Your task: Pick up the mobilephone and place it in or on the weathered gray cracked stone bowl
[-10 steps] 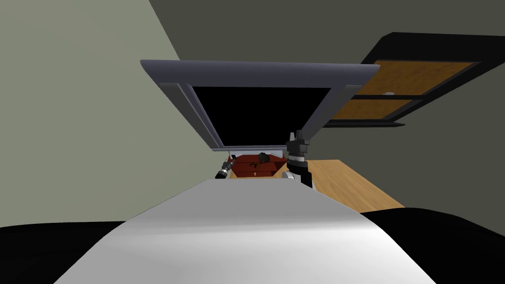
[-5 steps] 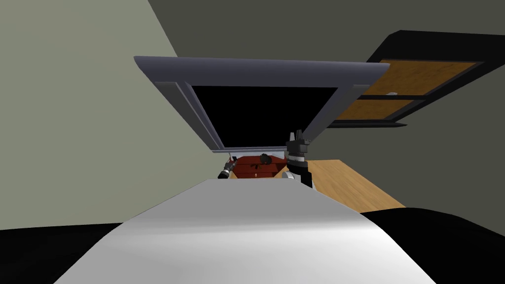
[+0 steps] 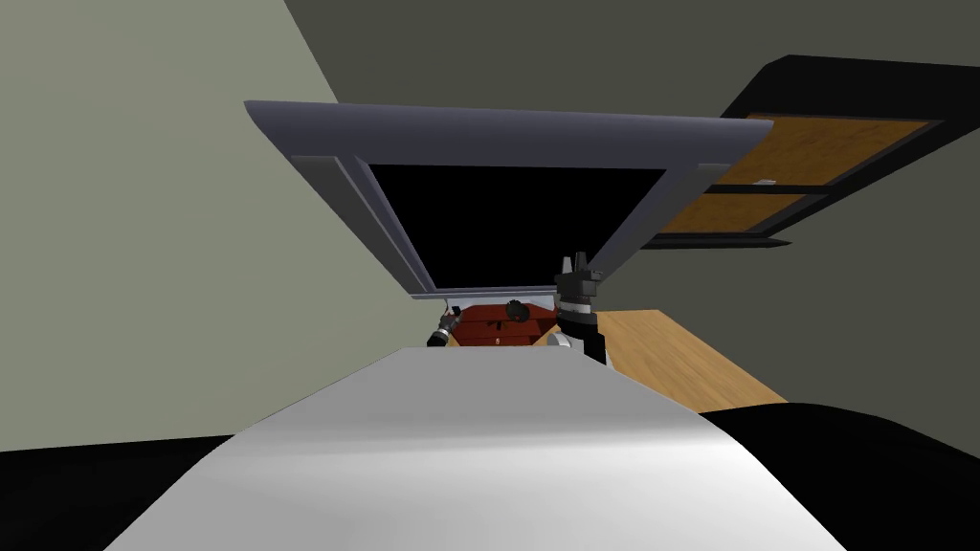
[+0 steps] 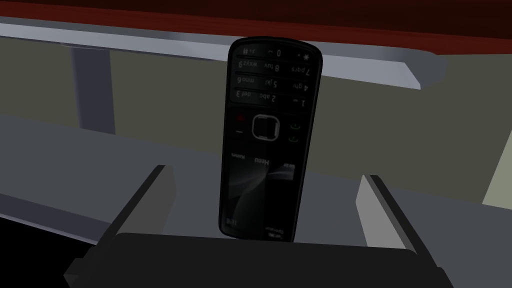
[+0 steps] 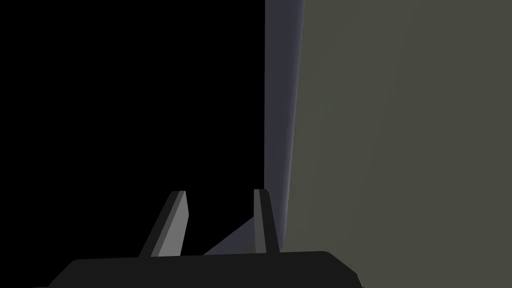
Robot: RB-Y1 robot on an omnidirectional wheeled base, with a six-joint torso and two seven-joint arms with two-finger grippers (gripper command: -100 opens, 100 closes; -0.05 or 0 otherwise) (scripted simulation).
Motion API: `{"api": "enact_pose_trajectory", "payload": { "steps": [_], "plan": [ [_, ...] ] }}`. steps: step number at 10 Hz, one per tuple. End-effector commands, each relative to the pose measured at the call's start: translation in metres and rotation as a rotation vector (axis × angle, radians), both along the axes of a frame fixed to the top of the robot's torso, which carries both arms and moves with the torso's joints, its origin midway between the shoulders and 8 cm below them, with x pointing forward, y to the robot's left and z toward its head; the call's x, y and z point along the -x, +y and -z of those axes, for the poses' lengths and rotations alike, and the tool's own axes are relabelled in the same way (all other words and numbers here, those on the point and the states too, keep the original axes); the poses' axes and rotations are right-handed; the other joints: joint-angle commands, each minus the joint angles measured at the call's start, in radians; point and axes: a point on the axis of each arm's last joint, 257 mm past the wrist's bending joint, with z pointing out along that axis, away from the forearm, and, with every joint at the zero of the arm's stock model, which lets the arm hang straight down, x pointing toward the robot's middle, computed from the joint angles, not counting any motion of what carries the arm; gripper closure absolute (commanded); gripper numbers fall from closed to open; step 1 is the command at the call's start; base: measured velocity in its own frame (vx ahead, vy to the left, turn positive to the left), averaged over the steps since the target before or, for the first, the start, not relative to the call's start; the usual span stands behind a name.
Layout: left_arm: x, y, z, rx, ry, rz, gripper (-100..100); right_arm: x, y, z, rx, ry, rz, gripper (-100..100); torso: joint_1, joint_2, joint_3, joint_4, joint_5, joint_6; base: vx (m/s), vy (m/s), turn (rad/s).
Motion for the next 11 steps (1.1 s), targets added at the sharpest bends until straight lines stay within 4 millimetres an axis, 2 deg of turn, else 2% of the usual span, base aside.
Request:
{"api": "enact_pose_trajectory", "payload": {
  "steps": [1,2,3,6,7,8,11],
  "plan": [
    [0.000,0.000,0.000,0.000,0.000,0.000,0,0.000,0.000,0.000,0.000,0.000,0.000,0,0.000,0.000,0.000,0.000,0.000,0.000,0.000,0.000,0.000],
    [0.002,0.021,0.001,0.000,0.001,-0.017,-100,0.000,0.000,0.000,0.000,0.000,0.000,0,-0.001,0.001,0.001,0.000,0.000,0.000,0.017,-0.053,-0.124],
    [0.002,0.021,0.001,0.000,0.001,-0.017,-100,0.000,0.000,0.000,0.000,0.000,0.000,0,-0.004,0.001,0.001,0.000,-0.001,0.000,0.025,-0.065,-0.063],
    [0.007,0.063,0.002,0.000,0.000,-0.053,-100,0.000,0.000,0.000,0.000,0.000,0.000,0,-0.007,0.000,0.000,0.000,-0.002,0.000,0.036,-0.092,-0.105],
    [0.007,0.055,0.001,-0.002,0.001,-0.045,-100,0.000,0.000,0.000,0.000,0.000,0.000,0,-0.007,-0.001,0.000,0.000,-0.002,0.000,0.021,-0.045,-0.008],
    [0.007,0.056,0.001,0.000,0.000,-0.046,100,0.000,0.000,0.000,0.000,0.000,0.000,0,-0.005,0.000,0.000,0.000,-0.001,0.000,0.004,-0.008,0.004],
    [0.007,0.056,0.000,-0.002,-0.001,-0.045,100,0.000,0.000,0.000,0.000,0.000,0.000,0,-0.001,0.002,0.001,0.000,0.000,0.000,0.000,0.000,0.000]
  ]
}}
